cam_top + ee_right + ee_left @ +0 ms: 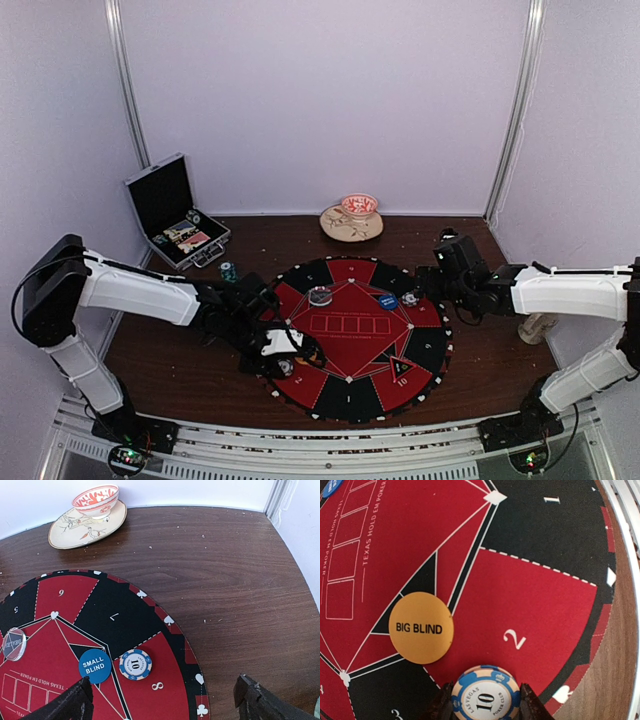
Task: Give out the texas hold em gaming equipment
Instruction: Place the poker chips pile at the big blind area.
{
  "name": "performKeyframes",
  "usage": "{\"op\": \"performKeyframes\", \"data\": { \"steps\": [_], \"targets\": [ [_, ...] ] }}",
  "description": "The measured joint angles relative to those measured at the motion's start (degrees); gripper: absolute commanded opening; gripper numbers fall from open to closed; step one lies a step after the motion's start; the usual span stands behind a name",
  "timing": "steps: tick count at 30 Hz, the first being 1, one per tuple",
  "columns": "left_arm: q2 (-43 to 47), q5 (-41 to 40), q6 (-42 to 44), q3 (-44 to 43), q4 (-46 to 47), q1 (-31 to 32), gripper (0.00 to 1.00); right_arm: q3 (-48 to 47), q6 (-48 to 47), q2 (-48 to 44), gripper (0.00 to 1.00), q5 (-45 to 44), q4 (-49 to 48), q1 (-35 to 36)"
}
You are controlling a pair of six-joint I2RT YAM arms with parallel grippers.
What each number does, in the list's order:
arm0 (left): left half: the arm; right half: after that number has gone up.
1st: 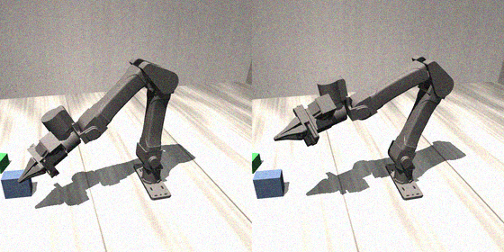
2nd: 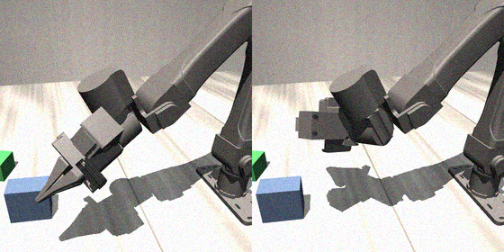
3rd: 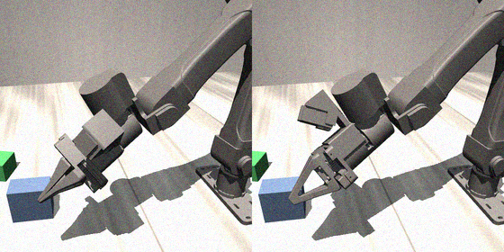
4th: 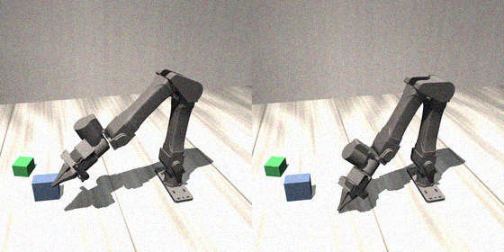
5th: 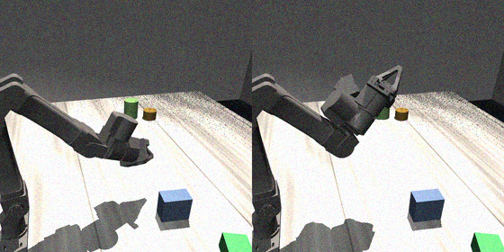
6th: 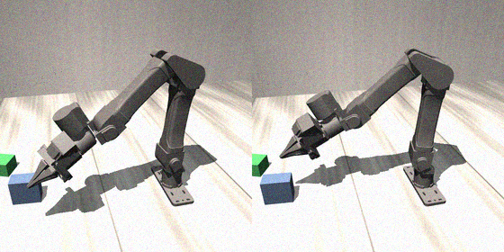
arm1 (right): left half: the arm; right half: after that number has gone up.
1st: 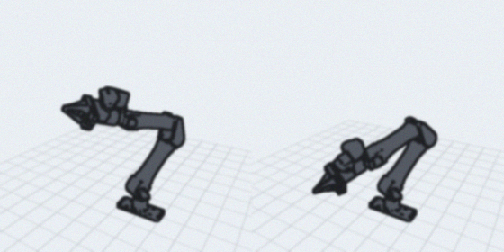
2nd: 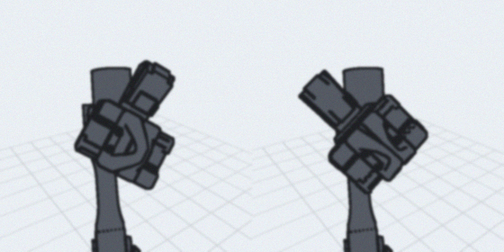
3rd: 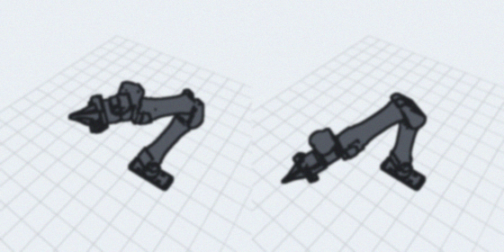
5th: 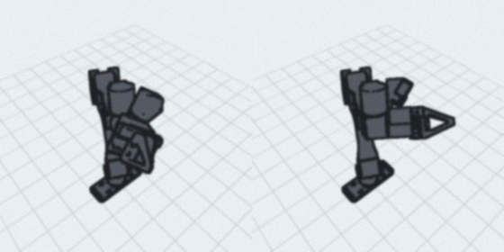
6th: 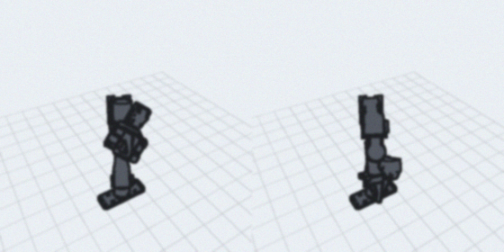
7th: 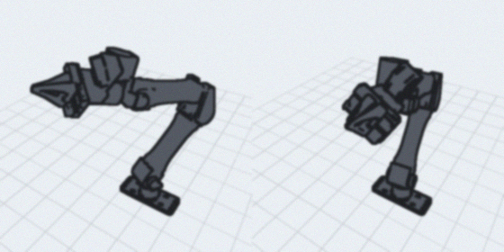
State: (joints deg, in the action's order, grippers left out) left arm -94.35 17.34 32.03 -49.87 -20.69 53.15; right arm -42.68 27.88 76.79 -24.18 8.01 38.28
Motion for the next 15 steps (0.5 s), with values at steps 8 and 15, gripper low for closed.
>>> {"op": "performKeyframes", "data": {
  "steps": [8, 15],
  "targets": [
    [-2.9, -2.6, -0.6, -1.3, 1.5, 0.1, 0.24, 0.0, -0.5, 0.0, 1.00, 0.0, 0.0, 0.0],
    [-3.4, -3.2, -0.9, -1.5, 2.4, 0.1, 0.29, 0.0, -0.6, 0.0, 1.00, 0.0, -0.1, 0.4]
  ]
}}
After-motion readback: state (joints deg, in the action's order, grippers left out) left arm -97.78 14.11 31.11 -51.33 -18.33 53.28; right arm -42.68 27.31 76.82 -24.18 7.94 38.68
